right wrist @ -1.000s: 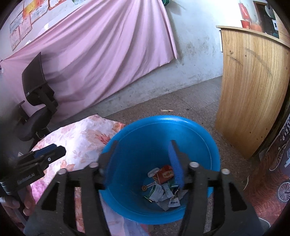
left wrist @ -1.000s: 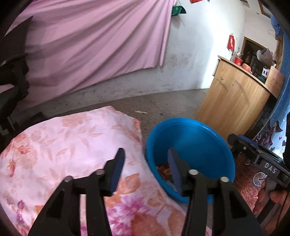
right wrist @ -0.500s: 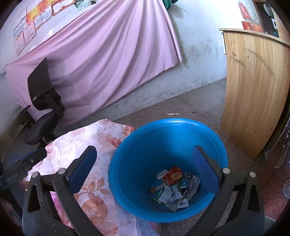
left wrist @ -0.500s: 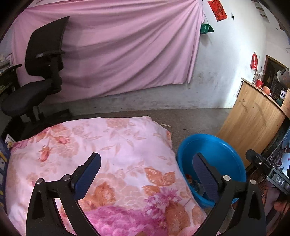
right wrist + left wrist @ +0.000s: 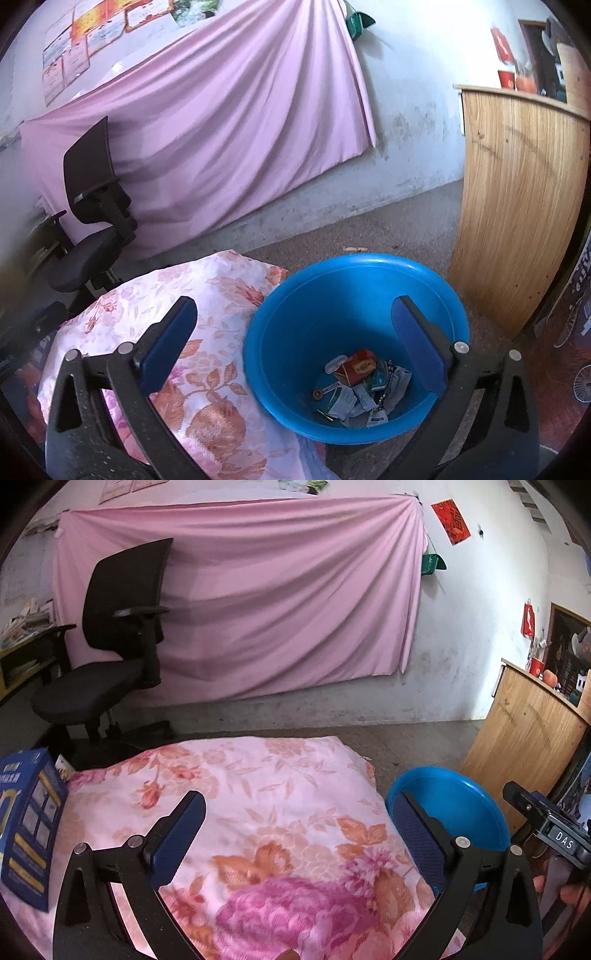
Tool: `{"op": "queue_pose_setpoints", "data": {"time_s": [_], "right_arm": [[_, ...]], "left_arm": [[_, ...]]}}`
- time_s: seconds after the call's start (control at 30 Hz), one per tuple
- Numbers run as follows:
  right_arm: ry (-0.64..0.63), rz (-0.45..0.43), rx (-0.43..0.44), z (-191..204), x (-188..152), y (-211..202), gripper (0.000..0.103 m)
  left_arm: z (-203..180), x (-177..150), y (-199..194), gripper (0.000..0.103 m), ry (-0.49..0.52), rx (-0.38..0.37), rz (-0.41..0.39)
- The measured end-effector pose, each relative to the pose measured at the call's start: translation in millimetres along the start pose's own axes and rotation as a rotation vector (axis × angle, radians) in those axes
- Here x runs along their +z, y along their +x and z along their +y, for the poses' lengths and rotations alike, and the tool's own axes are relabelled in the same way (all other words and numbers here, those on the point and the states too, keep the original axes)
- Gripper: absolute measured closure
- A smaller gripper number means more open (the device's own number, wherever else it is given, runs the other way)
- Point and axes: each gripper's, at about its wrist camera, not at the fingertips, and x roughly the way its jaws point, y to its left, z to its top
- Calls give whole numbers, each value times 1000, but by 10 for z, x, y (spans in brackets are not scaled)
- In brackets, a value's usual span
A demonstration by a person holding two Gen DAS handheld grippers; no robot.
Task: Collect trash
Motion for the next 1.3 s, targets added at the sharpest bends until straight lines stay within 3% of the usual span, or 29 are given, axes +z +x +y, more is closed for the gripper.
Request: {"op": "queue_pose_setpoints", "data": {"time_s": [0.5, 0.9, 1.3], "right_arm": [[-55, -112, 8, 436, -258, -449, 0], [-97, -251, 4, 780, -540, -1066, 0], [-80, -288, 11, 1017, -799, -1588, 0]], "left_arm": [[456, -335, -770, 3, -33, 89, -76], [965, -691, -1412, 2, -63, 175, -110], [1105, -917, -2071, 2, -44, 191, -183]]}}
